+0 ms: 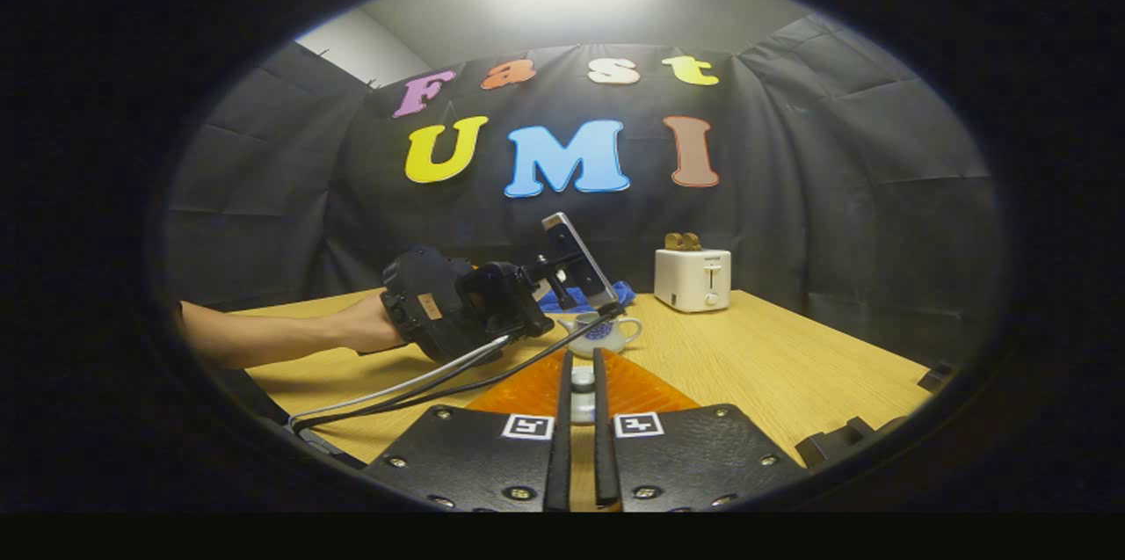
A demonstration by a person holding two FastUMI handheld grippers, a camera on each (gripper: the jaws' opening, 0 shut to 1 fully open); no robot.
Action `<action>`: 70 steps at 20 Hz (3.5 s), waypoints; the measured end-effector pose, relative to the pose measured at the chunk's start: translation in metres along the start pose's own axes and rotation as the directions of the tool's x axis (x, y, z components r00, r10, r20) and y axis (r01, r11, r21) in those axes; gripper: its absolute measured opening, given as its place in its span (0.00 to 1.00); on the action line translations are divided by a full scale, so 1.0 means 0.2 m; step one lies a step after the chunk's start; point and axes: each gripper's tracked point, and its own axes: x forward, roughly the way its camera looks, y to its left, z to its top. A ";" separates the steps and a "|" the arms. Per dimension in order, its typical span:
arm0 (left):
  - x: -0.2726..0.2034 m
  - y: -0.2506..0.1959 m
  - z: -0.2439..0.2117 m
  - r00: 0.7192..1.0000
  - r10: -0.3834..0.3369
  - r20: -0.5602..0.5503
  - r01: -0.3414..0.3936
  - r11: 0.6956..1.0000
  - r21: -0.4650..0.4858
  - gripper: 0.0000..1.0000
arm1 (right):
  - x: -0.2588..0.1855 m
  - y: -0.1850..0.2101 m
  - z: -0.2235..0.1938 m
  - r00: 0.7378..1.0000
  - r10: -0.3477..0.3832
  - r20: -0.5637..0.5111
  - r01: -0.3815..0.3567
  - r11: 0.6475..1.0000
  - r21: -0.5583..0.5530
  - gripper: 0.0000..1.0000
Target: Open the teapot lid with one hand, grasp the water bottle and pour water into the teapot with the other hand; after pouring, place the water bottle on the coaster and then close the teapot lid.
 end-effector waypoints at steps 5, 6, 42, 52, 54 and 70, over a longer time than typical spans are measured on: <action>0.00 0.01 0.02 1.000 0.003 0.001 -0.003 0.994 0.109 0.82 | -0.01 -0.03 0.00 1.000 -0.012 0.005 0.012 1.000 -0.003 0.11; 0.01 0.01 0.02 1.000 0.003 0.001 -0.003 0.992 0.124 0.82 | -0.01 -0.04 0.00 1.000 -0.014 0.005 0.014 1.000 0.003 0.11; 0.06 0.07 0.16 0.999 0.018 0.050 -0.045 0.784 0.619 0.75 | -0.04 -0.10 0.01 0.999 -0.016 0.031 0.015 1.000 0.024 0.11; 0.05 0.11 0.18 0.998 0.031 0.059 -0.062 0.760 0.647 0.75 | -0.03 -0.11 0.01 1.000 -0.014 0.027 0.013 1.000 0.026 0.11; 0.05 0.12 0.19 0.997 0.035 0.065 -0.069 0.749 0.659 0.75 | -0.04 -0.11 0.00 1.000 -0.016 0.026 0.015 1.000 0.024 0.11; 0.03 0.16 0.22 0.995 0.052 0.088 -0.100 0.685 0.722 0.82 | -0.04 -0.11 0.02 0.999 -0.015 0.038 0.014 1.000 0.025 0.00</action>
